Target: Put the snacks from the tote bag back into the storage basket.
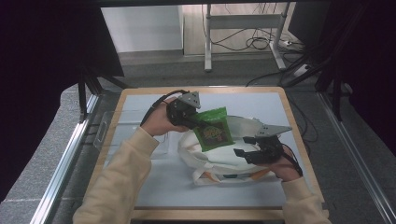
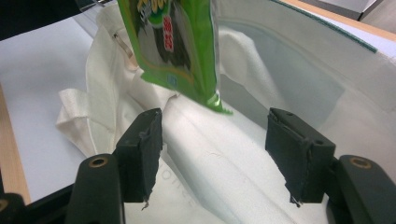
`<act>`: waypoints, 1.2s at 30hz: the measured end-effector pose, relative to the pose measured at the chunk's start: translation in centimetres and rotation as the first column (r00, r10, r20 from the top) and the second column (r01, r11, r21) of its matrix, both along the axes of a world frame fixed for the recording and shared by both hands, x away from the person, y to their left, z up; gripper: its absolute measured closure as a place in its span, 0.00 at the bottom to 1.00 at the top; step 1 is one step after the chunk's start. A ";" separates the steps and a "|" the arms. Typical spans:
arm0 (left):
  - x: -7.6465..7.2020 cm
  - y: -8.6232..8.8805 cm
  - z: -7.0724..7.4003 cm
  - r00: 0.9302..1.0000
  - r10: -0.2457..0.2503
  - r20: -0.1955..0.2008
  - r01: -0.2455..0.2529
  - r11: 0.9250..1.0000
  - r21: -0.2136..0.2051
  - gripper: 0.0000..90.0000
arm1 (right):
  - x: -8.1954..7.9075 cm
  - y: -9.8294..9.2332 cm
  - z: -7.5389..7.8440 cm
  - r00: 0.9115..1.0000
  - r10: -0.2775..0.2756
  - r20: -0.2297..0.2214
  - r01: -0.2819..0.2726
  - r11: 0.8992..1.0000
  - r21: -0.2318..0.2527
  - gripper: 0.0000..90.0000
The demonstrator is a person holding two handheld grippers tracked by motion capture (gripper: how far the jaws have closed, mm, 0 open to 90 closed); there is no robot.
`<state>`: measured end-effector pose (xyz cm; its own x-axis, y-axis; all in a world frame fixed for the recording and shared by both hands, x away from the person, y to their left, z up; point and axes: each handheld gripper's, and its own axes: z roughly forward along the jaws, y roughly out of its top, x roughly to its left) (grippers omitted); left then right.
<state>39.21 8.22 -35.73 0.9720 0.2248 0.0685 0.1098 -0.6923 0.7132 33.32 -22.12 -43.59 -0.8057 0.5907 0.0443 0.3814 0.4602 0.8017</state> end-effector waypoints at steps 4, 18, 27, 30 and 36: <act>-0.1 0.6 0.6 1.000 0.006 0.008 -0.006 1.000 -0.013 0.86 | 0.0 0.0 0.0 1.000 0.002 -0.002 -0.002 1.000 0.000 0.40; -0.8 3.1 3.2 0.999 0.036 0.041 -0.035 0.999 -0.031 0.86 | 0.1 -0.1 -0.3 1.000 0.003 -0.010 -0.003 1.000 -0.010 0.39; -1.0 4.9 4.6 0.997 0.065 0.049 -0.064 0.997 -0.036 0.86 | 0.2 -0.1 -0.3 1.000 0.000 -0.014 0.000 1.000 -0.012 0.39; -1.0 5.5 4.9 0.996 0.073 0.053 -0.071 0.997 -0.037 0.86 | 0.2 -0.2 -0.4 1.000 -0.002 -0.016 0.001 1.000 -0.011 0.39; -0.9 6.7 5.5 0.994 0.094 0.057 -0.092 0.995 -0.038 0.86 | 0.3 -0.3 -0.5 1.000 -0.005 -0.019 0.005 1.000 -0.012 0.39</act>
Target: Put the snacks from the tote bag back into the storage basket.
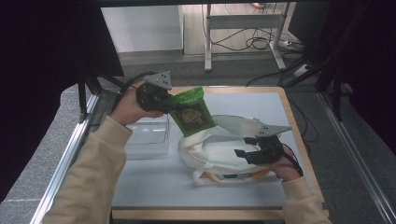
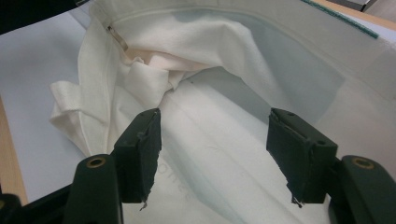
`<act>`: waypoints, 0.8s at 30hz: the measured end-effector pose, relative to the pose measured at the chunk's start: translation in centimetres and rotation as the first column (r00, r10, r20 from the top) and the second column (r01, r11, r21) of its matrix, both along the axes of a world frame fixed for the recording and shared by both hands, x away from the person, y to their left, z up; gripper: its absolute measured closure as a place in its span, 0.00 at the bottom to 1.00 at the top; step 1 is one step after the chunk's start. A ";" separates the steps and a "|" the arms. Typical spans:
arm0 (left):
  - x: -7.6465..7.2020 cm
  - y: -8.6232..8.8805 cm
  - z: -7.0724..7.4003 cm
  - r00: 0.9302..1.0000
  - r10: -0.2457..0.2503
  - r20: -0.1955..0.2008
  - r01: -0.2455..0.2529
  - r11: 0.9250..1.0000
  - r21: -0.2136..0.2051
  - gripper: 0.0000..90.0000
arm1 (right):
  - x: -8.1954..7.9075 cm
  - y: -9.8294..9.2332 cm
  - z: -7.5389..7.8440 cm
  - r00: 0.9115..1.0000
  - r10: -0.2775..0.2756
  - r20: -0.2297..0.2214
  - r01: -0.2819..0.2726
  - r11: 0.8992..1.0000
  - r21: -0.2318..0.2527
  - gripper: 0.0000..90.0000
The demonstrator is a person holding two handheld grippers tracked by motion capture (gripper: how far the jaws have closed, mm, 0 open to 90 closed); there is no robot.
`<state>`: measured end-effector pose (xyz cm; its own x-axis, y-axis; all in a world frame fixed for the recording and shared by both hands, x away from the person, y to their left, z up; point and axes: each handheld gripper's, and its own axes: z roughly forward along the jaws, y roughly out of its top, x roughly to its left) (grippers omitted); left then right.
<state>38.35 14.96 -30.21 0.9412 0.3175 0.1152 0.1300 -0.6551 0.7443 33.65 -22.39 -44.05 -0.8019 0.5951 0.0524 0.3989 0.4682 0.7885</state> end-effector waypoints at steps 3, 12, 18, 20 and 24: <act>0.0 0.7 0.1 1.000 0.011 0.001 -0.011 1.000 0.001 0.86 | 0.0 0.0 0.0 1.000 -0.001 -0.001 0.001 1.000 0.000 0.39; -0.1 2.8 0.7 0.999 0.053 0.006 -0.053 0.999 -0.001 0.86 | 0.1 -0.1 0.0 1.000 -0.006 -0.003 0.006 1.000 0.002 0.39; -0.2 4.1 0.8 0.997 0.077 0.008 -0.077 0.997 -0.006 0.86 | 0.2 -0.1 -0.1 1.000 -0.007 -0.008 0.007 1.000 0.000 0.38; -0.2 4.4 0.8 0.996 0.084 0.008 -0.084 0.996 -0.007 0.86 | 0.2 -0.1 -0.2 1.000 -0.007 -0.008 0.007 1.000 -0.001 0.38; -0.2 5.1 0.9 0.996 0.093 0.008 -0.093 0.996 -0.007 0.86 | 0.2 -0.1 -0.2 1.000 -0.008 -0.013 0.008 1.000 -0.005 0.38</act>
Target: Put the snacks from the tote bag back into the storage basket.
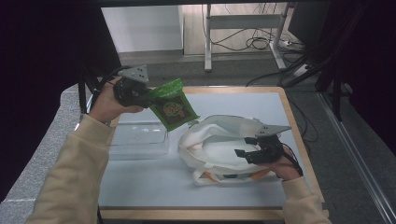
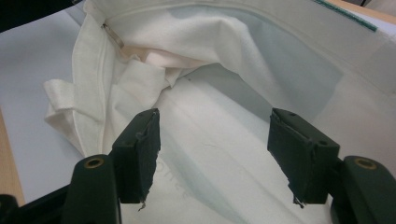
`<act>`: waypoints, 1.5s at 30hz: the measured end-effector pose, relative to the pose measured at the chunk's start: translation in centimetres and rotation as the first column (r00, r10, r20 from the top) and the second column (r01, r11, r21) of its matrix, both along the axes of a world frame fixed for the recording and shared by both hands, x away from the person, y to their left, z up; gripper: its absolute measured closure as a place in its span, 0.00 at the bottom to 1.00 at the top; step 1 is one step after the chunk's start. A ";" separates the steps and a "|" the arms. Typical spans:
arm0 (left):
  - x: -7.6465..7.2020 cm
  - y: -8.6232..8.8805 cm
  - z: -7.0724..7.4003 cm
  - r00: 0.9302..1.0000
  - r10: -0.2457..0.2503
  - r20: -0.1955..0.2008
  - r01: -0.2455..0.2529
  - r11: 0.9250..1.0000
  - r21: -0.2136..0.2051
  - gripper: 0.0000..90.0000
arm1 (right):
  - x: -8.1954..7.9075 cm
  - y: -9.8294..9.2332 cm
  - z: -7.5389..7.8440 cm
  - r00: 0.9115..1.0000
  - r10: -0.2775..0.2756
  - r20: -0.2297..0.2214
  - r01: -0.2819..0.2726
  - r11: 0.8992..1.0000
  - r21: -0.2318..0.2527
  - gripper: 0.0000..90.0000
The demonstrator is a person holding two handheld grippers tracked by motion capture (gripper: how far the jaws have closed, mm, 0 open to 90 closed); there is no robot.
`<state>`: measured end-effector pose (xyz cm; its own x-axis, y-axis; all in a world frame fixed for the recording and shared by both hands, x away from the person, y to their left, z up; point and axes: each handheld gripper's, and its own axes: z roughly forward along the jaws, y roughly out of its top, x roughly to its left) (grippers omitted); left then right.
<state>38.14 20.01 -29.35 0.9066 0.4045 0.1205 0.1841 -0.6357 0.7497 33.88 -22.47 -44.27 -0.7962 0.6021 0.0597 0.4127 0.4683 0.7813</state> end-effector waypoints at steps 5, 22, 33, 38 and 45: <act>0.0 0.6 0.0 1.000 0.013 -0.002 -0.013 1.000 0.002 0.86 | 0.0 0.0 0.0 1.000 0.000 0.001 0.000 1.000 0.001 0.38; 1.1 2.4 -0.6 0.999 0.046 -0.026 -0.045 0.999 0.027 0.86 | 0.1 0.1 -0.1 1.000 0.004 -0.002 -0.004 1.000 -0.003 0.38; 1.8 3.4 -1.4 0.996 0.071 -0.049 -0.069 0.997 0.044 0.86 | 0.0 0.0 0.0 1.000 0.004 0.001 -0.004 1.000 0.001 0.38; 2.1 4.2 -1.6 0.995 0.087 -0.054 -0.085 0.996 0.040 0.86 | 0.1 0.1 -0.1 1.000 0.004 -0.001 -0.004 1.000 -0.003 0.38; 2.7 4.8 -2.2 0.993 0.102 -0.060 -0.099 0.994 0.052 0.86 | 0.1 0.2 -0.1 1.000 0.011 0.001 -0.011 1.000 -0.005 0.38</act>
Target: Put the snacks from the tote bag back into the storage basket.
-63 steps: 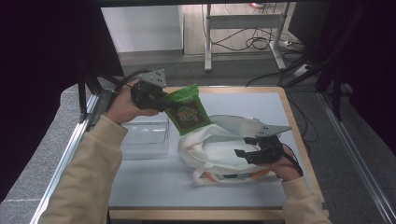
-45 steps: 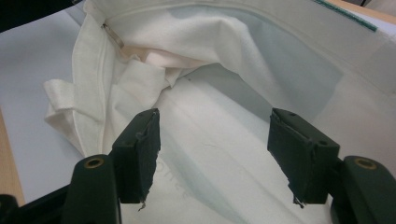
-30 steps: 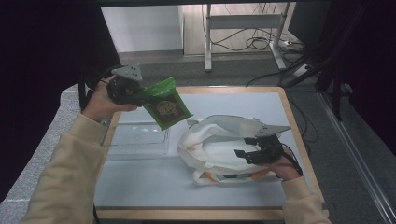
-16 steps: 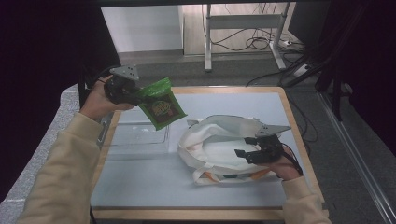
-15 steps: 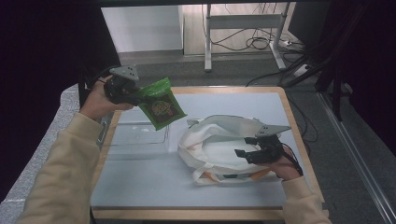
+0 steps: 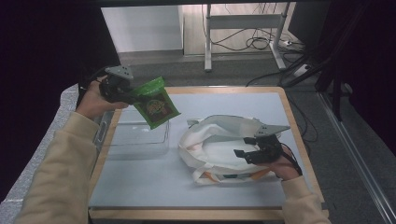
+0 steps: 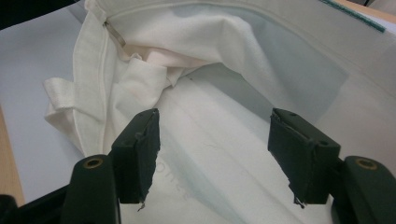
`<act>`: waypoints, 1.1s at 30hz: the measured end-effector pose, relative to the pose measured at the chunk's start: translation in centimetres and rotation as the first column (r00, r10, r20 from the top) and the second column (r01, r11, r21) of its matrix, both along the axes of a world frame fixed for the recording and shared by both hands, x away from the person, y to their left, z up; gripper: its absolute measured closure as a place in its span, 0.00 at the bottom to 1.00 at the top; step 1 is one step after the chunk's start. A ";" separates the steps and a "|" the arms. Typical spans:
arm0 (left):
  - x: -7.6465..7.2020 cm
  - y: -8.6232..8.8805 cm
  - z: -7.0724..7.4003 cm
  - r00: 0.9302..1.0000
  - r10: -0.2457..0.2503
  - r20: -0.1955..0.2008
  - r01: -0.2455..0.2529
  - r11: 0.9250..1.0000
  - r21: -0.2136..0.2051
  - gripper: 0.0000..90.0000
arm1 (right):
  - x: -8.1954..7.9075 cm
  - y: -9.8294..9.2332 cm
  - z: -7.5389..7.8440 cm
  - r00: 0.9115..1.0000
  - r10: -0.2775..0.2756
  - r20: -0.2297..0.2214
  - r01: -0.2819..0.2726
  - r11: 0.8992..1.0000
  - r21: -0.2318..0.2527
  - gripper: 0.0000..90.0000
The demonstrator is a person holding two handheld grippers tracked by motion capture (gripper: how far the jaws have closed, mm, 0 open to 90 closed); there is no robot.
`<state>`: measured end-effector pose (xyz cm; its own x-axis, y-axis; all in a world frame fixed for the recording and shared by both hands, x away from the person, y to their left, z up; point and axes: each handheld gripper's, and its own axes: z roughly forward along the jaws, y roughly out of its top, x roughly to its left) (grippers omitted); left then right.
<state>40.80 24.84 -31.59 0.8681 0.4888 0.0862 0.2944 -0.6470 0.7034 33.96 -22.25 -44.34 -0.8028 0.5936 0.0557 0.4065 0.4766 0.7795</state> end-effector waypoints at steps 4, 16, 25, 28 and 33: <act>0.4 0.5 -0.4 1.000 0.013 -0.011 -0.013 1.000 0.004 0.86 | 0.0 0.0 0.0 1.000 -0.001 0.000 0.001 1.000 -0.003 0.38; 0.4 1.9 -1.2 0.999 0.034 -0.015 -0.034 0.999 0.018 0.86 | 0.0 0.0 0.1 1.000 0.002 0.005 -0.002 1.000 -0.004 0.37; 0.5 3.5 -1.7 0.997 0.069 -0.021 -0.069 0.997 0.024 0.86 | 0.1 -0.2 0.1 1.000 -0.005 0.004 0.005 1.000 -0.004 0.37; 0.5 3.7 -1.9 0.997 0.075 -0.020 -0.074 0.996 0.044 0.86 | 0.1 -0.2 0.1 1.000 -0.004 0.007 0.005 1.000 -0.006 0.37; 0.7 4.3 -2.3 0.997 0.076 -0.026 -0.075 0.997 0.036 0.86 | 0.1 -0.3 0.2 1.000 -0.009 0.008 0.009 1.000 -0.002 0.37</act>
<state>41.49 29.13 -33.87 0.8312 0.5500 0.0811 0.3622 -0.6463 0.6716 34.09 -22.57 -44.13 -0.7979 0.6008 0.0484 0.4047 0.4746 0.7816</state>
